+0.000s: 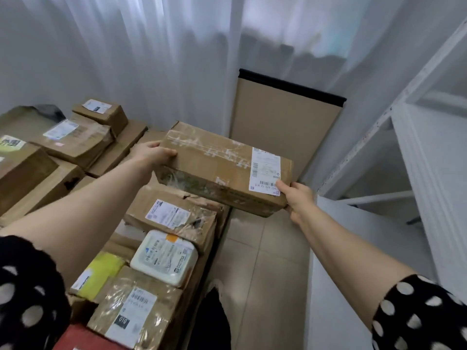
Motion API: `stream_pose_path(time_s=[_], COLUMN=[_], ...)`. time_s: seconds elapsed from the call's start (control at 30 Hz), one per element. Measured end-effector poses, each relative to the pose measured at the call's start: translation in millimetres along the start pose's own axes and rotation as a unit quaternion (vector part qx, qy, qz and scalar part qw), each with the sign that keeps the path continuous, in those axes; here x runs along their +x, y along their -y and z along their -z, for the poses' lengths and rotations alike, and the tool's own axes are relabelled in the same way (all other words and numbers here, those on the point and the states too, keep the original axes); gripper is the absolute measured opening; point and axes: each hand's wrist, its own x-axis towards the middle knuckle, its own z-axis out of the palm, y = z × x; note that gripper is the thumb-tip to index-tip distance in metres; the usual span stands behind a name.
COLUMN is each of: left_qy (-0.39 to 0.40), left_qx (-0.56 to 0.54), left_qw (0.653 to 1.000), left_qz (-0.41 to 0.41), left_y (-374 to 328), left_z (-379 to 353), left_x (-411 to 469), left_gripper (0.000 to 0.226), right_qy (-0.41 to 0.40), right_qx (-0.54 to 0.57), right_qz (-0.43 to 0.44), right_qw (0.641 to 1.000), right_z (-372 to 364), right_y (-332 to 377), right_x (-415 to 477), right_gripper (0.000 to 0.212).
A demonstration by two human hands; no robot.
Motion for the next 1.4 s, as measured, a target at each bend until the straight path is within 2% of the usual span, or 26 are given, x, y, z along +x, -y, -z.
stream_pose_path(time_s=[0.23,0.37,0.5,0.57,0.6,0.67,0.77,0.83,0.93,1.03,1.2,1.4], left_qy=[-0.037,-0.047,-0.044,-0.056,-0.066,-0.08,-0.097,-0.089,-0.077,-0.065,-0.022,-0.015], left_qx=[0.046,0.086,0.124,0.152,0.175,0.235,0.308,0.346,0.417,0.447,0.44,0.401], left_qw=[0.997,0.991,0.982,0.974,0.969,0.955,0.928,0.911,0.876,0.858,0.854,0.867], left_qz=[0.049,0.087,0.133,0.157,0.159,0.164,0.189,0.206,0.229,0.244,0.278,0.294], left_y=[1.4,20.0,46.3,60.3,64.9,80.3,94.0,103.9,117.1,122.9,136.9,148.6], left_z=[-17.0,-22.8,-23.5,-21.2,-20.9,-19.2,-15.5,-13.1,-11.6,-16.4,-17.7,-15.4], left_x=[122.9,172.9,212.4,226.1,231.0,243.6,254.4,261.1,271.2,271.4,278.3,284.5], left_gripper=[0.051,0.024,0.021,0.006,0.006,0.029,0.043,0.051,0.063,0.074,0.089,0.066], right_qy=[0.012,0.013,0.032,0.045,0.051,0.067,0.086,0.09,0.098,0.134,0.152,0.171], right_qx=[-0.025,-0.037,-0.055,-0.06,-0.061,-0.066,-0.095,-0.118,-0.164,-0.198,-0.237,-0.293], right_qz=[-0.074,-0.136,-0.189,-0.218,-0.232,-0.254,-0.268,-0.262,-0.254,-0.251,-0.231,-0.219], right_qw=[0.997,0.99,0.98,0.973,0.97,0.963,0.955,0.954,0.948,0.938,0.931,0.915], right_z=[-71.4,-98.0,-118.6,-128.2,-132.4,-139.9,-150.2,-153.8,-155.0,-155.4,-160.3,-165.9], right_y=[4.3,-15.1,-35.9,-45.2,-50.1,-60.0,-74.4,-83.8,-98.6,-107.9,-107.2,-104.9], right_x=[101.9,140.8,171.6,179.3,181.4,183.7,185.0,185.6,189.3,190.8,194.7,195.3], right_gripper=[0.026,0.029,0.029,0.029,0.029,0.029,0.036,0.057,0.101,0.118,0.106,0.096])
